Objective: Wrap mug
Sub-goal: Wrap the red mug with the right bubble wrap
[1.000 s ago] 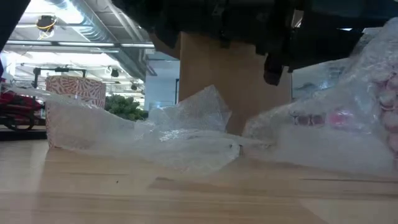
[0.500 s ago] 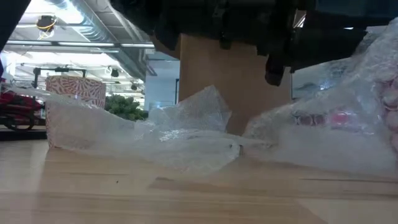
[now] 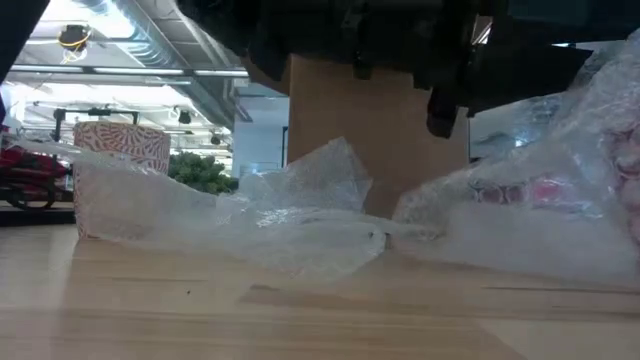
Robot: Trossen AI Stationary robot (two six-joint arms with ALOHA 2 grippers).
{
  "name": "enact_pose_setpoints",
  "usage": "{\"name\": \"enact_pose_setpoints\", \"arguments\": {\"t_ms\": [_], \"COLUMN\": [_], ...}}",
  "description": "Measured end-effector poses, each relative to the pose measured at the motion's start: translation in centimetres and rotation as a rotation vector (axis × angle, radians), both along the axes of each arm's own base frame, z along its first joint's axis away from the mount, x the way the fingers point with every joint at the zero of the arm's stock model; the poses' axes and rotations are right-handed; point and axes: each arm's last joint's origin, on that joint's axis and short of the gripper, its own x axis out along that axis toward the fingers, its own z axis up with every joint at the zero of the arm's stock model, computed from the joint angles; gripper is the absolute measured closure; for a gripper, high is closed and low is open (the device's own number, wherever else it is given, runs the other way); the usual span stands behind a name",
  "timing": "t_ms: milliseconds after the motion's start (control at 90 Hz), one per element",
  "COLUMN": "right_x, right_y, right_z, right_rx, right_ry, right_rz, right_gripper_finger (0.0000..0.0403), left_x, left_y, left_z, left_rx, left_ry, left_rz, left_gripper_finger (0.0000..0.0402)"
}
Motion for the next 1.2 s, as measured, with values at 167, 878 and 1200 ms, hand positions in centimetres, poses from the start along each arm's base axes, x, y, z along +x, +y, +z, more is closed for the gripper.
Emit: {"name": "enact_pose_setpoints", "arguments": {"t_ms": [167, 878, 1200], "right_x": [0.6, -0.1, 0.5], "right_y": [-0.7, -0.2, 0.0], "right_z": [-2.6, 7.8, 1.4], "right_rx": [0.078, -0.019, -0.049], "right_ry": [0.079, -0.069, 0.125], "right_rz": [0.012, 0.08, 0.061], "right_gripper_finger": [0.0402, 0.0402, 0.0402], "left_x": [0.0, 0.0, 0.0], "left_y": [0.0, 0.0, 0.0], "left_z": [0.0, 0.0, 0.0], "left_rx": [0.0, 0.003, 0.001], "left_ry": [0.001, 0.0, 0.0], "left_rz": [-0.001, 0.002, 0.003], "left_gripper_finger": [0.0267, 0.0267, 0.0267]}}
